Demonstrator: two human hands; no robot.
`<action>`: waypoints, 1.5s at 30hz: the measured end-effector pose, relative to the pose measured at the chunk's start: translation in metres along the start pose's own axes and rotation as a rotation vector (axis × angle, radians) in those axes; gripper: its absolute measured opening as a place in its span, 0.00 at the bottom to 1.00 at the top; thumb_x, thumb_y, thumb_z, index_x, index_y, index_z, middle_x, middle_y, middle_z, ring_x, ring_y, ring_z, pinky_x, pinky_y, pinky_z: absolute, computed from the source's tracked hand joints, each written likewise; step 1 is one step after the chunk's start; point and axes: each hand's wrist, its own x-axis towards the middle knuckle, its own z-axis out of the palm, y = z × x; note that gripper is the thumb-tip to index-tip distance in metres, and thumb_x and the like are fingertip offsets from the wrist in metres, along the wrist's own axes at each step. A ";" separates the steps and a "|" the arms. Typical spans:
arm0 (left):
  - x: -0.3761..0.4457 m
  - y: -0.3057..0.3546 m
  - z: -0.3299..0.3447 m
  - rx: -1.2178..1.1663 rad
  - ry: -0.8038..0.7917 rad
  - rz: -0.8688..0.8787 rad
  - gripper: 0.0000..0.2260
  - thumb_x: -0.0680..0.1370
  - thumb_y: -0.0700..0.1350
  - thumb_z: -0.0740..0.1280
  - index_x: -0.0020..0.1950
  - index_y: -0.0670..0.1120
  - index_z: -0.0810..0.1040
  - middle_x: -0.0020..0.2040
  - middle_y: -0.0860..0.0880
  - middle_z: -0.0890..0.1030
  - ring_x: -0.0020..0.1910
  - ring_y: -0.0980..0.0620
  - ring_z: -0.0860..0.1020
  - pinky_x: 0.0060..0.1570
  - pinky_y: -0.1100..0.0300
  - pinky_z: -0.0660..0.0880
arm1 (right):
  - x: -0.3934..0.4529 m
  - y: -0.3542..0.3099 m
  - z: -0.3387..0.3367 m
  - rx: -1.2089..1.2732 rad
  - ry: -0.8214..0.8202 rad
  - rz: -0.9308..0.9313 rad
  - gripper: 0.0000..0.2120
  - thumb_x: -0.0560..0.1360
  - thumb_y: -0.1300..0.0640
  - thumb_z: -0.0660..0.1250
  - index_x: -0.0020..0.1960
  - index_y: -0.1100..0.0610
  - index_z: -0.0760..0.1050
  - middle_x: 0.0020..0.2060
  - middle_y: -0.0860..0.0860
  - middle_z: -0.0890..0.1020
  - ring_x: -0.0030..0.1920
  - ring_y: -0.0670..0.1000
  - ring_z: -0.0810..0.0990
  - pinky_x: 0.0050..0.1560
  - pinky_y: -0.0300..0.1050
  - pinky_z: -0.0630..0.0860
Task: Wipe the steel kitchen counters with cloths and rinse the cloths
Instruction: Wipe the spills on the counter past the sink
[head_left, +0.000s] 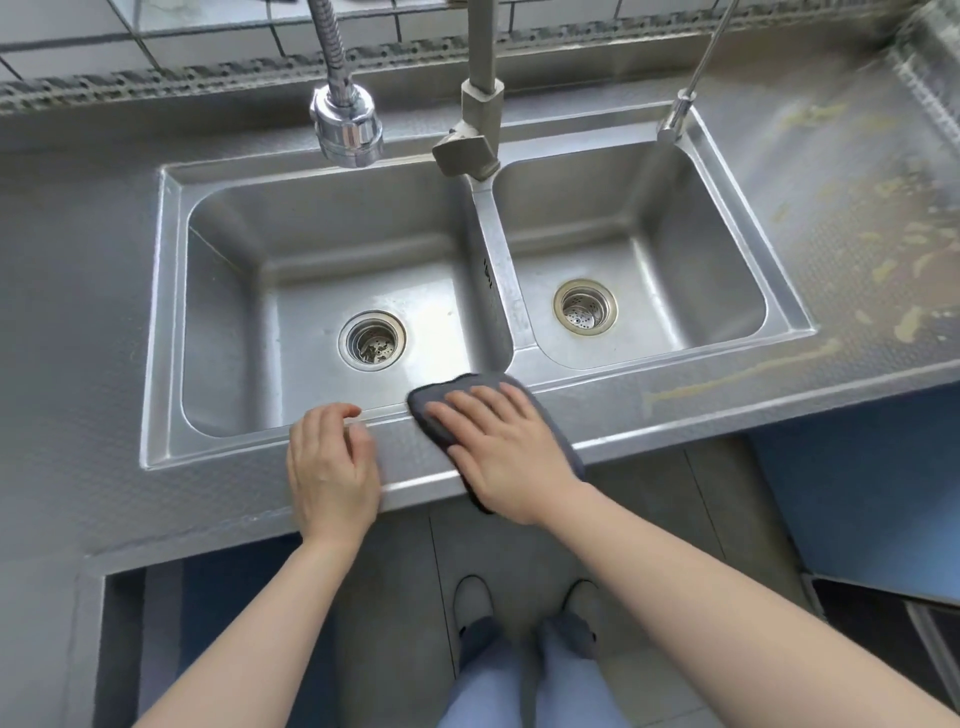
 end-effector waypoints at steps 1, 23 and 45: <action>-0.001 0.001 0.000 0.021 -0.006 0.003 0.12 0.78 0.46 0.54 0.51 0.43 0.75 0.49 0.46 0.78 0.52 0.46 0.71 0.54 0.53 0.66 | -0.011 0.019 -0.004 -0.021 0.014 0.048 0.24 0.80 0.46 0.53 0.75 0.48 0.66 0.70 0.49 0.73 0.70 0.56 0.69 0.74 0.56 0.59; -0.044 0.144 0.077 0.080 -0.059 0.043 0.09 0.72 0.32 0.65 0.50 0.43 0.77 0.47 0.48 0.78 0.50 0.46 0.73 0.51 0.55 0.69 | -0.089 0.186 -0.030 -0.062 0.027 0.226 0.28 0.80 0.48 0.49 0.76 0.57 0.63 0.73 0.51 0.70 0.75 0.56 0.64 0.76 0.59 0.56; -0.079 0.236 0.152 0.189 -0.114 0.156 0.15 0.76 0.39 0.59 0.61 0.39 0.77 0.62 0.43 0.77 0.63 0.41 0.72 0.66 0.42 0.67 | -0.153 0.329 -0.048 -0.065 0.051 0.356 0.30 0.80 0.46 0.43 0.80 0.55 0.54 0.78 0.50 0.59 0.79 0.52 0.53 0.78 0.55 0.50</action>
